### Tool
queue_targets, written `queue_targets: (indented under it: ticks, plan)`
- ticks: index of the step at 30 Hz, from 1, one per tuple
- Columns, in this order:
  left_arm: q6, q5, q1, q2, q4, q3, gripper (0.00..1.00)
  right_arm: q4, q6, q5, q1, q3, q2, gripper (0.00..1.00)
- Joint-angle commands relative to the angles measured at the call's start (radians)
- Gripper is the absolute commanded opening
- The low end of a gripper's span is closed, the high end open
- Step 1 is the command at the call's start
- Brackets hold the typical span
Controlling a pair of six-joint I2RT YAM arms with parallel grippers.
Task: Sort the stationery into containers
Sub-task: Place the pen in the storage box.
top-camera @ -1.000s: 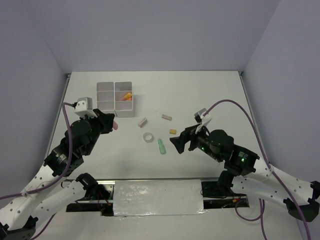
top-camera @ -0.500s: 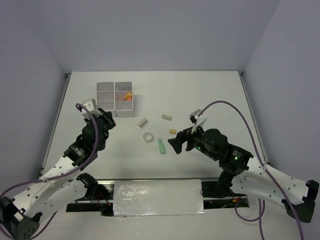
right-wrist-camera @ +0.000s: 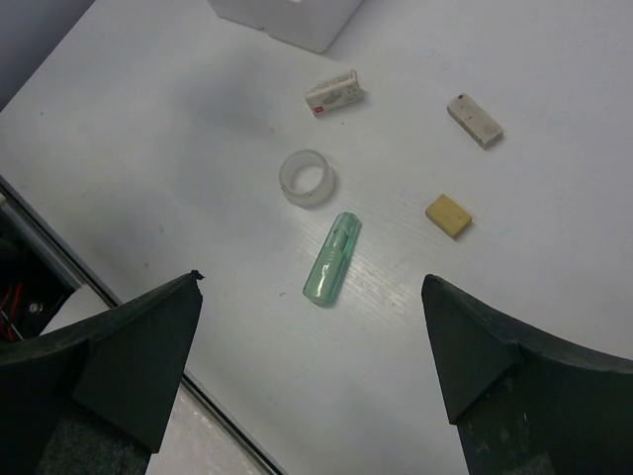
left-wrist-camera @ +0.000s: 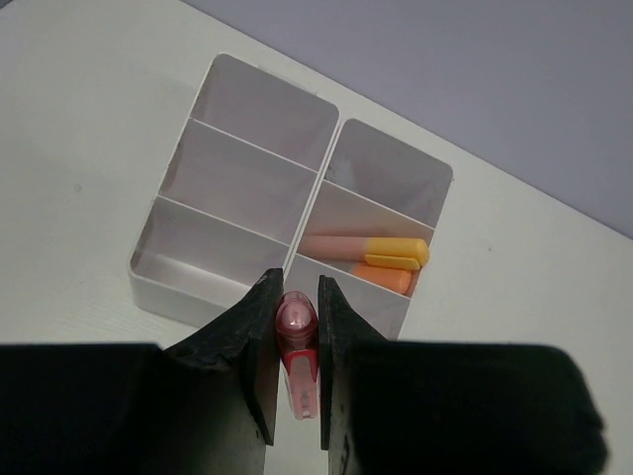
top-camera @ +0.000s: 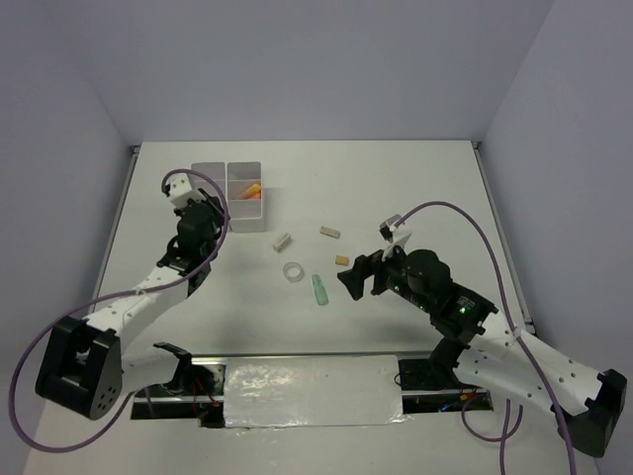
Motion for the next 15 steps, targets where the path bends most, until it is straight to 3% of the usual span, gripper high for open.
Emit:
queue_targets:
  ticks: [1, 15]
  plan:
    - [0.023, 0.036, 0.027, 0.055, 0.185, 0.052, 0.00, 0.059, -0.016, -0.054, -0.036, -0.016, -0.011, 1.00]
    - [0.044, 0.096, 0.067, 0.217, 0.322, 0.081, 0.00, 0.091, -0.048, -0.097, -0.087, -0.021, 0.047, 1.00]
